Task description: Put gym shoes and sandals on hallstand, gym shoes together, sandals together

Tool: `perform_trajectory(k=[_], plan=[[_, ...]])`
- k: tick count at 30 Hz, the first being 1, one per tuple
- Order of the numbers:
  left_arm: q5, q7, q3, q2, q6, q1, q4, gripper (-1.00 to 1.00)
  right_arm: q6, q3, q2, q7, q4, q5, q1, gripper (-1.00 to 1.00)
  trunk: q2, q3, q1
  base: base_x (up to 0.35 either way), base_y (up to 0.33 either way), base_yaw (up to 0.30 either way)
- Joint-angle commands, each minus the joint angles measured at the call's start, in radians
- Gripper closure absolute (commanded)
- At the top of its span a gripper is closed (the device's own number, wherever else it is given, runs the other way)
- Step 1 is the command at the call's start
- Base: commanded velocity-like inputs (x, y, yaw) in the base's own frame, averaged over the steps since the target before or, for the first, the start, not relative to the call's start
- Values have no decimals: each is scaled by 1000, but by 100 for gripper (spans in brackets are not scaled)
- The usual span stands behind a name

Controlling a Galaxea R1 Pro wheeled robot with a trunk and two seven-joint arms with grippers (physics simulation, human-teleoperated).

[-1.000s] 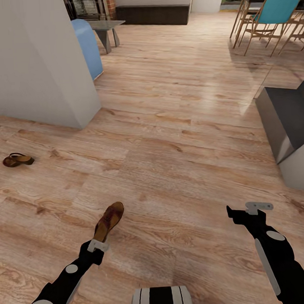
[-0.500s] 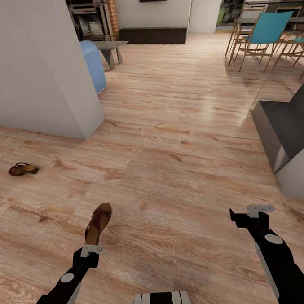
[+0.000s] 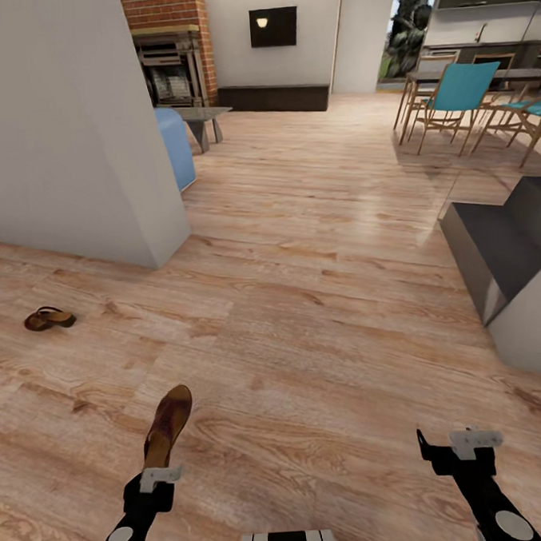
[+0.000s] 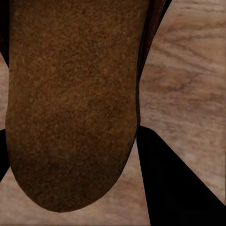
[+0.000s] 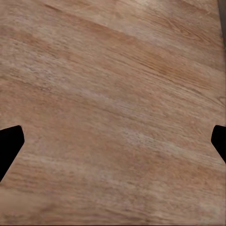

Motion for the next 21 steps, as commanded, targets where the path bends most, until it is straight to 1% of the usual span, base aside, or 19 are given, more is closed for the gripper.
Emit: perform_trajectory(k=[1, 2, 3, 5, 6, 7, 8, 9, 10, 12, 13, 14, 15, 17, 21], plan=[[-8, 6, 0, 0, -7, 5, 1, 100, -20, 0, 0, 0, 11, 10, 13, -100, 0, 5, -1, 0, 0, 0], [-1, 9, 0, -1, -21, 16, 2, 100, -70, 0, 2, 0, 40, 9, 34, -100, 0, 10, -1, 0, 0, 0], [3, 10, 1, -1, -29, 23, 3, 100, -95, 0, 3, 0, 57, 9, 43, -100, 1, 16, -1, 0, 0, 0], [22, 12, 1, 0, -63, 51, 3, 100, -190, 0, 7, 0, 143, 8, 66, -100, 1, 27, -2, 0, 0, 0], [32, 12, 2, 0, -75, 65, 4, 100, -234, 0, 8, 1, 194, 8, 72, -100, 1, 32, -3, 0, 0, 0], [45, 12, 2, 0, -89, 94, 3, 100, -320, 0, 9, 1, 292, 8, 78, -100, 1, 38, -3, 0, 0, 0], [47, 12, 2, 0, -92, 101, 2, 100, -341, 0, 9, 1, 315, 8, 79, -100, 2, 43, -4, 0, 0, 0], [50, 12, 2, 0, -97, 116, -1, 100, -382, 0, 10, 0, 357, 8, 81, -100, 2, 48, -4, 0, 0, 0], [54, 12, 2, -1, -132, 150, -4, 100, -481, 0, 13, -1, 462, 7, 82, -100, 2, 54, -5, 0, 0, 0], [55, 13, 2, -1, -152, 157, 0, 100, -507, 0, 14, -1, 493, 7, 83, -100, 3, 65, -6, 0, 0, 0], [56, 13, 2, -1, -174, 165, 3, 100, -530, 0, 15, -2, 532, 6, 83, -100, 3, 70, -6, 0, 0, 0], [56, 13, 2, -1, -175, 165, 3, 100, -531, 0, 15, -2, 535, 5, 83, -100, 3, 76, -6, 0, 0, 0], [56, 13, 2, -1, -179, 167, 4, 100, -534, 0, 15, -2, 566, 6, 83, -100, 3, 81, -7, 0, 0, 0], [56, 13, 2, -1, -180, 167, 4, 100, -535, -1, 15, -1, 584, 5, 83, -100, 4, 92, -8, 0, 0, 0], [56, 13, 2, -1, -180, 167, 4, 100, -536, -3, 15, -2, 597, 4, 83, -100, 5, 114, -10, 0, 0, 0]])
